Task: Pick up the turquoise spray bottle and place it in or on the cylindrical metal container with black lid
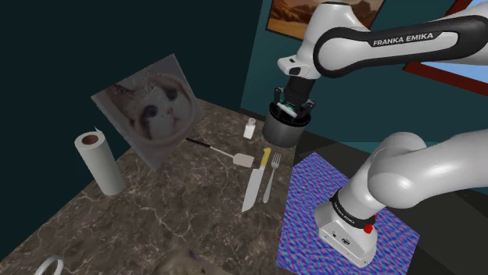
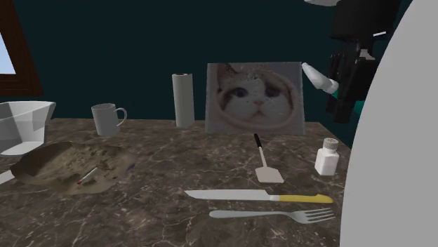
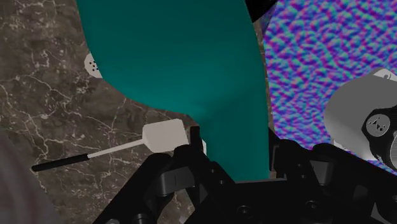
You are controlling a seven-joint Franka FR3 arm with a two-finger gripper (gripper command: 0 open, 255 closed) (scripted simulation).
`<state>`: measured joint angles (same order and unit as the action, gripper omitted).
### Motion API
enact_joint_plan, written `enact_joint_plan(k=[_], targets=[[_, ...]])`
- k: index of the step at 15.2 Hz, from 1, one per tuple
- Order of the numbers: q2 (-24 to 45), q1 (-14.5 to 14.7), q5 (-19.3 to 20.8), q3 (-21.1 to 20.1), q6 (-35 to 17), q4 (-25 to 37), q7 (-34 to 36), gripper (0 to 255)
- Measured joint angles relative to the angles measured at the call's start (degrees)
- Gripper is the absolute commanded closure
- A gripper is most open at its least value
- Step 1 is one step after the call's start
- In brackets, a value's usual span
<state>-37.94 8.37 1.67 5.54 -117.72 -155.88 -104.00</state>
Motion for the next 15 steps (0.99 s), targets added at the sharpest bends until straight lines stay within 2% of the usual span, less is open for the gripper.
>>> enact_joint_plan(k=[8, 15], targets=[[8.8, -5.24, 4.84, 9.82, -2.0, 6.95, -11.81, 255], [12.37, -5.61, 5.27, 11.63, -7.86, 4.62, -13.51, 255]])
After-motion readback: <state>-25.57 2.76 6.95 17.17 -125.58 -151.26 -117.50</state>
